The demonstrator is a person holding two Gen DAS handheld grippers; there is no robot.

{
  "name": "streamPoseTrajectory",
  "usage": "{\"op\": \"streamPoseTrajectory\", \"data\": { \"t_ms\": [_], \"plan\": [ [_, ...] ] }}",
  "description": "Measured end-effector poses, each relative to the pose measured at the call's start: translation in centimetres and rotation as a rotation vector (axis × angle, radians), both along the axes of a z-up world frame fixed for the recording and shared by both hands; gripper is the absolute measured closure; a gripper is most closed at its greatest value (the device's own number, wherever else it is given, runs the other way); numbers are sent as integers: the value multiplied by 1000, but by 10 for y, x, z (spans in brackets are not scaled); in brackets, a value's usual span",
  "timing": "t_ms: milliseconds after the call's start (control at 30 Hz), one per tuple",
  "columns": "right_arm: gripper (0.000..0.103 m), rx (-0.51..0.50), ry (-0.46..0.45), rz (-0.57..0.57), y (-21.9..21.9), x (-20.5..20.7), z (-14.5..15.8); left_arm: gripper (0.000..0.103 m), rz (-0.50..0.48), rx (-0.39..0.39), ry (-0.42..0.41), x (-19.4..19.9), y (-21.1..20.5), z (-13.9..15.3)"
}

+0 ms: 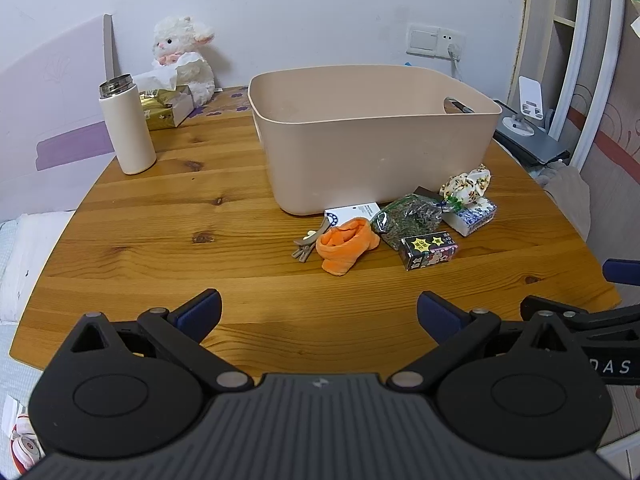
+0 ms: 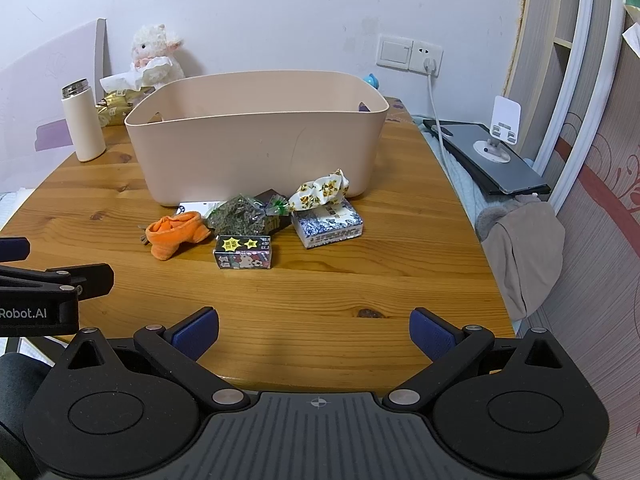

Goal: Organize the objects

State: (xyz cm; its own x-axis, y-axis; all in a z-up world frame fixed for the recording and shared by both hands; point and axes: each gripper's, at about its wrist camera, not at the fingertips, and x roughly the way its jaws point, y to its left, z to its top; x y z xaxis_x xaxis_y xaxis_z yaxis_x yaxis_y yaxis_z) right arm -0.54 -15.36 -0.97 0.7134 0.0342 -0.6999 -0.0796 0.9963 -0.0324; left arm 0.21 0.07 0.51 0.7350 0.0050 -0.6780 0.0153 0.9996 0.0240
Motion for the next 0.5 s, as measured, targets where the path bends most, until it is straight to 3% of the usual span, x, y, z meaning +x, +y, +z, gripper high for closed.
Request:
{"op": "streamPoseTrajectory", "data": {
  "t_ms": [500],
  "plan": [
    [0,2,3,-10,2,7,-4,0,-17,15,-10,3,-4,0]
  ]
}}
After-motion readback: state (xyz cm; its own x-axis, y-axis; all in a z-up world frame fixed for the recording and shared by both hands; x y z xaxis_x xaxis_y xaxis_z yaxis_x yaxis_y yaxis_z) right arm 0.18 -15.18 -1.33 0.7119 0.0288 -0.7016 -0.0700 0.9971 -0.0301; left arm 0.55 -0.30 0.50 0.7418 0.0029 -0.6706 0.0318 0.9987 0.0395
